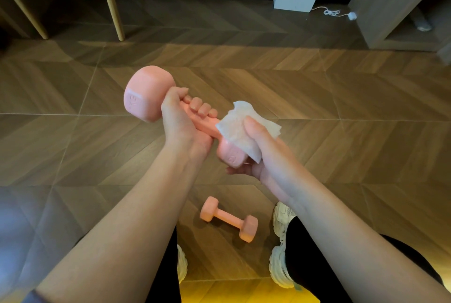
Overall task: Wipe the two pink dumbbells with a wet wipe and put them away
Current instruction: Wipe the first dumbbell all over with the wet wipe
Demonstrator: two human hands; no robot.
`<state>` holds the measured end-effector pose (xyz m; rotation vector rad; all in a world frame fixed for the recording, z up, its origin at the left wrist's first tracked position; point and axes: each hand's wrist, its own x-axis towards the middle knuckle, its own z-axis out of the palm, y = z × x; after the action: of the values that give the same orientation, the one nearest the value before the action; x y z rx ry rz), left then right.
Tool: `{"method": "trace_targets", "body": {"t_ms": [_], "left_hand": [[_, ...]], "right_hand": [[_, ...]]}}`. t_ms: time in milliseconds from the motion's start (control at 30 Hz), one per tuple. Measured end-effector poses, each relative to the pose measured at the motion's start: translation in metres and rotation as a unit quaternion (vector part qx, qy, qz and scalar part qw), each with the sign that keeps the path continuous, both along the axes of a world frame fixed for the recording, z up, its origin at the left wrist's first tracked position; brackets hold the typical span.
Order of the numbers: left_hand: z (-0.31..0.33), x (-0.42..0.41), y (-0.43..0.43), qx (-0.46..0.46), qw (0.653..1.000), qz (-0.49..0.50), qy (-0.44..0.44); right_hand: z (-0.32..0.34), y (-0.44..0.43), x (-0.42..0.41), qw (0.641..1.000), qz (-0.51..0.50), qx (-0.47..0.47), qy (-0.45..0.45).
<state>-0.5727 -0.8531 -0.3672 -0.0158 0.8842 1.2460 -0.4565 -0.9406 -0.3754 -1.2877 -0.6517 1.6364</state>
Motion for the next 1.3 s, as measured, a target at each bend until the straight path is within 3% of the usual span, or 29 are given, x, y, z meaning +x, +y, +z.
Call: {"method": "trace_targets", "body": {"t_ms": [100, 200, 300, 433, 533, 800, 967, 1033, 1167, 1300], "left_hand": [[-0.003, -0.002, 0.001, -0.027, 1.0, 0.001, -0.002], [-0.004, -0.003, -0.001, -0.049, 0.999, 0.009, -0.01], [-0.003, -0.002, -0.001, -0.028, 1.0, 0.004, 0.006], [-0.003, -0.003, 0.0, -0.008, 1.0, 0.001, 0.02], [-0.004, -0.007, 0.002, -0.015, 1.0, 0.009, 0.012], [0.0, 0.002, 0.0, 0.004, 1.0, -0.021, 0.01], [-0.002, -0.005, 0.005, 0.007, 1.0, -0.013, 0.01], [-0.004, -0.007, 0.003, 0.001, 1.0, -0.014, 0.007], [-0.003, -0.002, -0.001, 0.0, 0.999, -0.026, 0.018], [-0.001, 0.001, 0.0, 0.013, 0.999, -0.027, 0.016]], "right_hand": [[-0.002, -0.001, 0.008, 0.999, 0.025, 0.022, 0.031], [-0.009, -0.001, 0.009, 0.999, 0.021, 0.049, -0.004], [-0.009, -0.001, 0.002, 0.999, 0.034, 0.017, -0.036], [-0.003, 0.002, 0.003, 0.999, 0.035, -0.01, 0.014], [-0.005, 0.001, 0.011, 0.995, 0.079, 0.023, 0.057], [-0.011, -0.001, -0.003, 0.998, -0.027, 0.009, -0.055], [-0.007, -0.001, 0.011, 0.995, 0.038, 0.042, 0.078], [-0.011, -0.004, 0.009, 0.996, 0.059, 0.051, 0.041], [-0.017, -0.004, -0.003, 0.999, 0.001, 0.009, -0.052], [-0.012, -0.001, -0.006, 0.998, -0.039, 0.012, -0.056]]}}
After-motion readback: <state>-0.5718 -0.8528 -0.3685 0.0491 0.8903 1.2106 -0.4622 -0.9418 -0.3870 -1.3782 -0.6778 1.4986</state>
